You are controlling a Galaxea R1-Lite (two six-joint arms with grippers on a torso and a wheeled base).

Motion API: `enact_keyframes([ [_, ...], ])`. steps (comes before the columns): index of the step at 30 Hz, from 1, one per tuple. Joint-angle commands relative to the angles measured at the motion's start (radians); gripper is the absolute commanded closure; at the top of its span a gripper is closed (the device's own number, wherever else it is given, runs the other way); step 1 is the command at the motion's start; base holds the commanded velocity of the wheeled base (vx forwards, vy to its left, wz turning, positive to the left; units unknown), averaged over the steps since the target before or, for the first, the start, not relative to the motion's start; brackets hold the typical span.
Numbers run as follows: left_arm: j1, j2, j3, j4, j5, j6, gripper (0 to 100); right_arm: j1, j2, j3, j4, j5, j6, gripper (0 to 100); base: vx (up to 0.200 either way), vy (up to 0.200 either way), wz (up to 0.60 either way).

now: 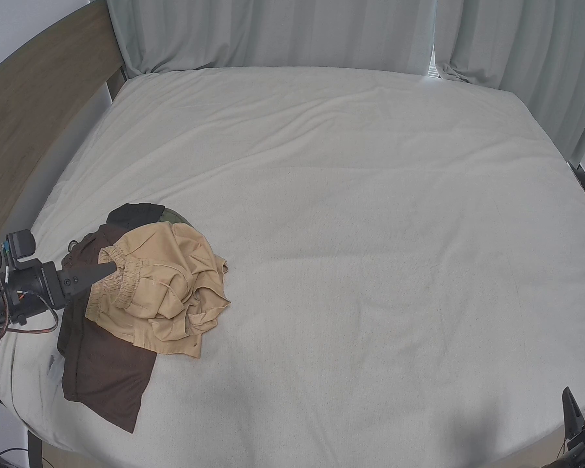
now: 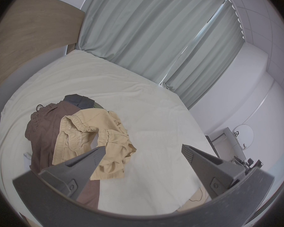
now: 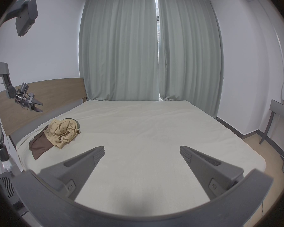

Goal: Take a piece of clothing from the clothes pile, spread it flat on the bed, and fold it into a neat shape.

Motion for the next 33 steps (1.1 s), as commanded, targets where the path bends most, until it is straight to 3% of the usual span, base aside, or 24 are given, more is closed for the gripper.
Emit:
enact_keyframes([
  [1, 0.009, 0.117, -0.027, -0.036, -0.013, 0.019, 0, 0.0, -0.013, 0.018, 0.0, 0.001, 0.0, 0, 0.0, 0.0, 0.0],
  [27, 0.009, 0.414, -0.119, -0.154, -0.017, 0.065, 0, -0.001, -0.012, 0.018, 0.0, 0.001, -0.001, 0, 0.0, 0.0, 0.0],
  [33, -0.002, 0.482, -0.127, -0.23, -0.056, 0.062, 0, -0.001, -0.012, 0.018, 0.0, 0.003, -0.003, 0, 0.0, 0.0, 0.0],
])
